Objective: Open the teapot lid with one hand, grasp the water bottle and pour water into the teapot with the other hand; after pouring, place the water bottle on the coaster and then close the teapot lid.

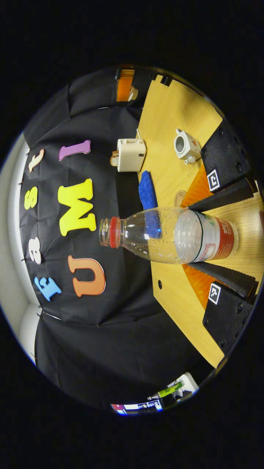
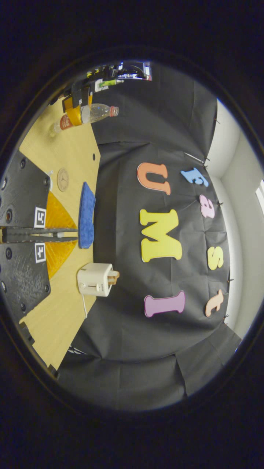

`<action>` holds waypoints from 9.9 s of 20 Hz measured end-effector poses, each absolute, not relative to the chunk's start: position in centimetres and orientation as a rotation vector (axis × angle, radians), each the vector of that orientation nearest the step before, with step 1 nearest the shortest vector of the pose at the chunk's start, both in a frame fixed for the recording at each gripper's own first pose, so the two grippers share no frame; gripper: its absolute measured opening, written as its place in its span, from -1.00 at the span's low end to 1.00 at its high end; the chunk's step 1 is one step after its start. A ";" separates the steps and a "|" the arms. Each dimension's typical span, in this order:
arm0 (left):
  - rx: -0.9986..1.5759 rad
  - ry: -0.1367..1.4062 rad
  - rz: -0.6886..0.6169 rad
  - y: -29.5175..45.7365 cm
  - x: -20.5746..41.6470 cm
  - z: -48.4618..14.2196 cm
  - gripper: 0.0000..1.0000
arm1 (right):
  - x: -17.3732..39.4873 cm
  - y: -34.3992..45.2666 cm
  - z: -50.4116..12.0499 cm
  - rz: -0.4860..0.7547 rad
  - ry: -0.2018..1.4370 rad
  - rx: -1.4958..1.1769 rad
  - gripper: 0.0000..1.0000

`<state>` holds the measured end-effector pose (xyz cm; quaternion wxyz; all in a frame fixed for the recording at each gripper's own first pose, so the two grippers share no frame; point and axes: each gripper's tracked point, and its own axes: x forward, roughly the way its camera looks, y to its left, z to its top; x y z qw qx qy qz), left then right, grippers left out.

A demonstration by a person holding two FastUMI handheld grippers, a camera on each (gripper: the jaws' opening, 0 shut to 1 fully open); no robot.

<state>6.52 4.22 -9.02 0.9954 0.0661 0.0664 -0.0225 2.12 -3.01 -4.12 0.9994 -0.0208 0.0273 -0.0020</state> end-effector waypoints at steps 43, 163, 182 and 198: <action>1.435 0.191 0.023 -0.2 9.8 -9.3 0.48 | 1.4 -8.7 -1.9 -0.082 0.029 -0.018 -0.99; -0.043 0.098 -0.160 -4.8 24.3 -12.0 0.59 | 5.7 -8.3 -9.7 -0.105 0.184 -0.181 -1.00; -0.044 0.038 -0.059 2.0 11.4 -7.1 0.78 | 3.7 -2.3 -8.2 -0.021 0.136 -0.233 -0.99; -0.034 -0.039 -0.051 3.1 3.4 -4.9 0.80 | 5.9 5.9 -12.5 0.205 0.258 -0.044 -1.00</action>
